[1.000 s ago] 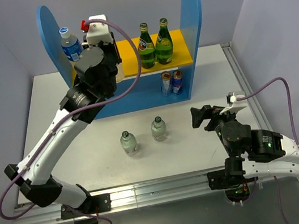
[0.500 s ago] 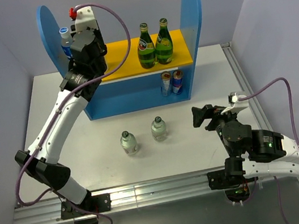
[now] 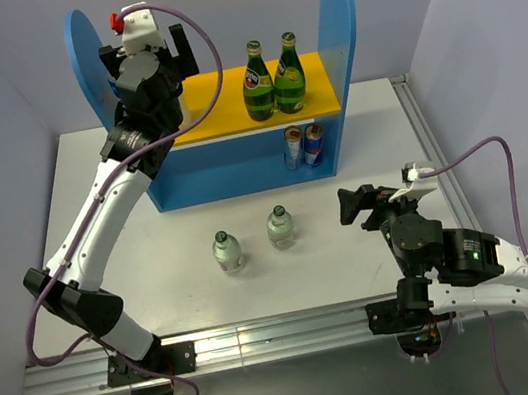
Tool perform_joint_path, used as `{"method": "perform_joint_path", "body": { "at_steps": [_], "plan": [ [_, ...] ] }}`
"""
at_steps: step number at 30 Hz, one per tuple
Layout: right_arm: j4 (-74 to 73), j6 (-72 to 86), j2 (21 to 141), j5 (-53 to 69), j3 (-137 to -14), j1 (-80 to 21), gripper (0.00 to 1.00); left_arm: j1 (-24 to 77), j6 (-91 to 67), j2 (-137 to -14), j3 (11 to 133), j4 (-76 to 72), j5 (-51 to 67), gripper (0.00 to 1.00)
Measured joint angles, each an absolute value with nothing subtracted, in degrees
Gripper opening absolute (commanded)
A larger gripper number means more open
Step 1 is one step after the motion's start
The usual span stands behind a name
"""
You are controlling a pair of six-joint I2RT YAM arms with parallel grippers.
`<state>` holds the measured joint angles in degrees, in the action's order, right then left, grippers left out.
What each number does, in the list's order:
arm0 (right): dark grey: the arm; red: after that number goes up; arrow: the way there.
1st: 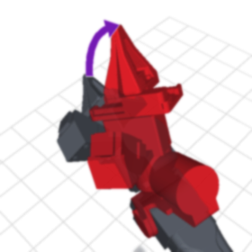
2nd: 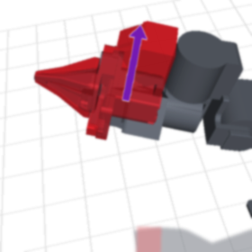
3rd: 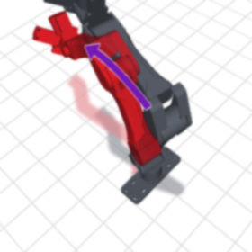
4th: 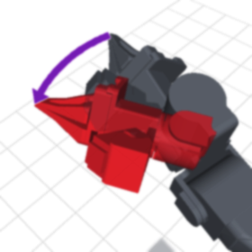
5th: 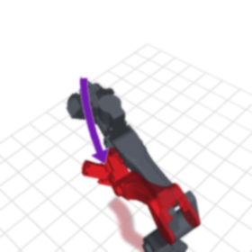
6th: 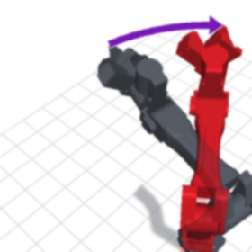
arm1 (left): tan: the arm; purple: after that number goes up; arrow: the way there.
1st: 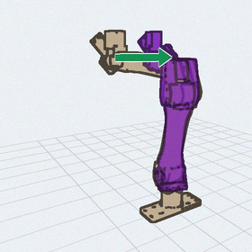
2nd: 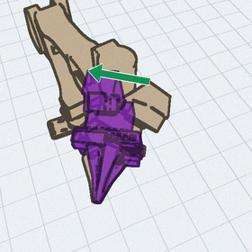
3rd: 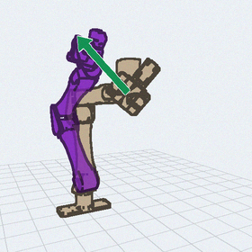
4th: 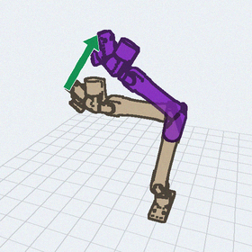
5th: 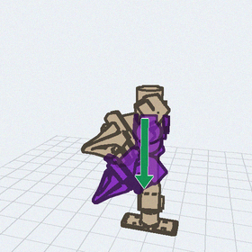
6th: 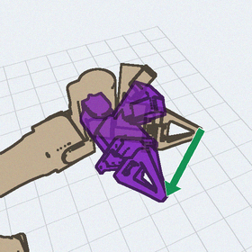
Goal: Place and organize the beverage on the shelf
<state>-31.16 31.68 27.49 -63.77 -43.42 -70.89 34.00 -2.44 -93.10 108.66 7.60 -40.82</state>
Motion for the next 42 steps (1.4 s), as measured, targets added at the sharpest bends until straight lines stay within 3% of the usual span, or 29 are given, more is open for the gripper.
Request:
{"method": "perform_joint_path", "body": {
  "at_steps": [7,12,23,30,42],
  "plan": [
    [-31.2,31.7,27.7,-63.8,-43.4,-70.9,1.0,35.7,-4.0,-87.6,105.0,9.2,-40.2,0.99],
    [-31.2,31.7,27.8,-63.8,-43.4,-70.9,1.0,44.1,-5.9,-77.9,96.9,12.9,-43.0,0.99],
    [-31.2,31.7,28.0,-63.4,-43.4,-71.0,1.0,57.4,-29.5,-51.9,60.2,29.2,-49.8,0.99],
    [-31.2,31.8,28.0,-63.3,-43.4,-71.0,1.0,63.9,-46.9,-48.6,45.6,34.8,-49.9,0.99],
    [-32.1,32.7,28.0,-62.9,-43.4,-71.1,1.0,70.9,-62.5,-53.4,39.1,33.6,-50.9,0.99]
  ]
}}
